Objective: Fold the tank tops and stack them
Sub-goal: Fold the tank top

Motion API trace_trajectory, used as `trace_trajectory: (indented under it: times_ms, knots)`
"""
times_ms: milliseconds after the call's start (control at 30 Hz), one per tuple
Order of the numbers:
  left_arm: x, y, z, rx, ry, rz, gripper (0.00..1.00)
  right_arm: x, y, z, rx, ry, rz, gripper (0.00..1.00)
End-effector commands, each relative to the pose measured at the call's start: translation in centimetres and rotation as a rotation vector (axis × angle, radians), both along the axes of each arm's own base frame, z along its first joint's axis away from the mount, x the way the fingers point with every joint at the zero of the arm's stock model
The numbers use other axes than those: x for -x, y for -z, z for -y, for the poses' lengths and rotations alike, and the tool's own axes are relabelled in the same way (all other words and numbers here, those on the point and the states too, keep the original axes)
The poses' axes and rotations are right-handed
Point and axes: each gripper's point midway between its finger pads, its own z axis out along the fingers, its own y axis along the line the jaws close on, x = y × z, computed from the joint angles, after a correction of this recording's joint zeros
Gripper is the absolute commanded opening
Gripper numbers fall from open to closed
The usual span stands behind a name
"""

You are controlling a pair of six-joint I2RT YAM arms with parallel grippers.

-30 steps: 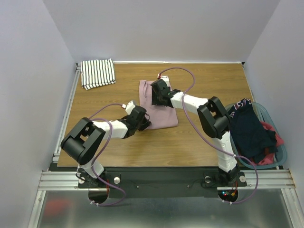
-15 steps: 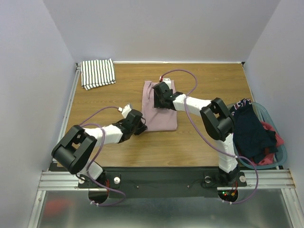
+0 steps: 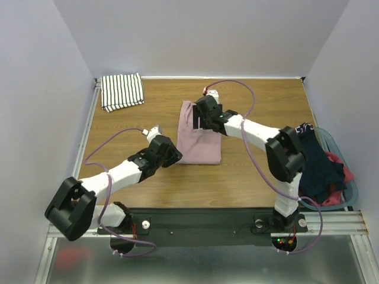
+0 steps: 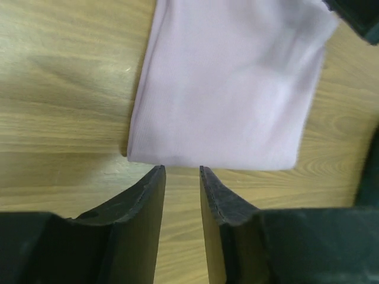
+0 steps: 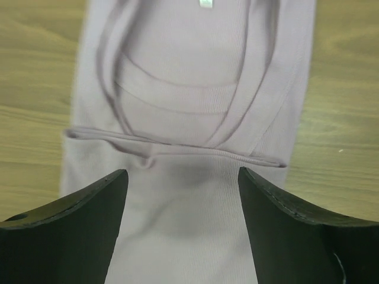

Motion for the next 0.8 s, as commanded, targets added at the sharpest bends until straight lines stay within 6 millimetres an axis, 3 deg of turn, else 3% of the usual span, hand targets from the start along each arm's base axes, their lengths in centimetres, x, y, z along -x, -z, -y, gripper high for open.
trace_trajectory:
  times_ms: [0, 33, 67, 133, 167, 200, 233, 300, 333, 467, 767]
  knots:
    - [-0.4, -2.9, -2.4, -0.074, -0.074, 0.062, 0.5, 0.5, -9.2, 1.5, -0.096, 0.035, 0.16, 0.81]
    - [0.1, -2.3, -3.2, -0.098, -0.089, 0.043, 0.5, 1.5, -10.9, 2.0, -0.132, 0.036, 0.177, 0.81]
    - [0.3, -2.4, -3.6, -0.101, -0.1, 0.048, 0.5, 3.2, -9.1, 3.0, -0.121, 0.037, 0.135, 0.81]
    - [0.9, -1.3, -4.0, -0.104, -0.106, 0.028, 0.51, 5.3, -8.4, 3.9, -0.168, 0.061, 0.101, 0.79]
    - [1.2, -1.1, -3.8, -0.091, -0.097, 0.021, 0.57, 7.5, -7.4, 4.9, -0.189, 0.064, 0.067, 0.77]
    - [1.4, -0.8, -3.7, -0.082, -0.087, 0.016, 0.57, 7.6, -8.5, 5.0, -0.222, 0.074, 0.086, 0.76]
    - [1.7, -0.3, -3.6, -0.073, -0.08, 0.014, 0.57, 9.6, -5.8, 6.0, -0.21, 0.08, 0.025, 0.73]
    - [2.1, 0.2, -3.2, -0.049, -0.058, 0.006, 0.59, 11.6, -5.4, 6.7, -0.265, 0.097, 0.001, 0.66]
    - [2.2, 0.7, -3.3, -0.047, -0.052, 0.008, 0.59, 13.5, -2.9, 7.5, -0.253, 0.098, -0.058, 0.64]
    - [1.7, 0.6, -2.3, 0.025, 0.004, 0.028, 0.61, 15.8, -1.3, 8.5, -0.308, 0.12, -0.082, 0.62]
    - [0.6, 2.0, -1.4, 0.032, 0.03, 0.026, 0.6, 17.0, 0.6, 7.0, -0.432, 0.123, -0.135, 0.61]
